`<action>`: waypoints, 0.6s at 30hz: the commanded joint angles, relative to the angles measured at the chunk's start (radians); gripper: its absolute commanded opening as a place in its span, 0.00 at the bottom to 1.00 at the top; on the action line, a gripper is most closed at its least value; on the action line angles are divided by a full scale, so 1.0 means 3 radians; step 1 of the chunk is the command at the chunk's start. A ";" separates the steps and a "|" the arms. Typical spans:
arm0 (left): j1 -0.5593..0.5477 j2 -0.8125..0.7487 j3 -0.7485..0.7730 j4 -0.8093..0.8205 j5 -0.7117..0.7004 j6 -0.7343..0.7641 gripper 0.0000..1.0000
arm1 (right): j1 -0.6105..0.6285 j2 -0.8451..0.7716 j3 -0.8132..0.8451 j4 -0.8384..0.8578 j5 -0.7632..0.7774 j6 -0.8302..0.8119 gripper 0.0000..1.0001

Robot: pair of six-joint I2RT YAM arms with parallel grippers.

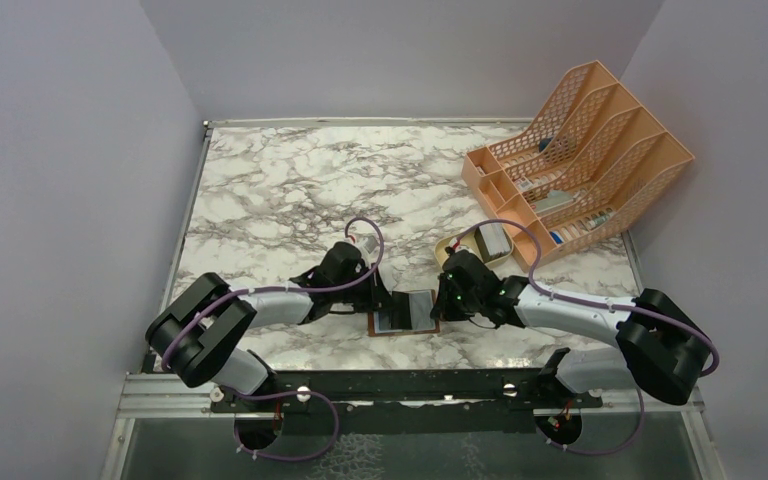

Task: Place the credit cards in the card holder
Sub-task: Insert the credit card into the card holder.

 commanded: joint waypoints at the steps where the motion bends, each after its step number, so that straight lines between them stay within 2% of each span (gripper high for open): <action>1: -0.0052 0.0043 -0.0094 -0.0072 -0.0277 0.0130 0.00 | 0.0016 0.0043 -0.0096 -0.0135 0.0093 0.0012 0.01; 11: -0.0172 -0.0045 -0.0327 0.0308 -0.0482 -0.0238 0.00 | 0.0016 0.0053 -0.0138 -0.0069 0.0032 0.0052 0.01; 18: -0.0162 -0.0138 -0.0344 0.0295 -0.0542 -0.0161 0.00 | 0.0016 0.0019 -0.0126 -0.0134 0.0095 0.0043 0.01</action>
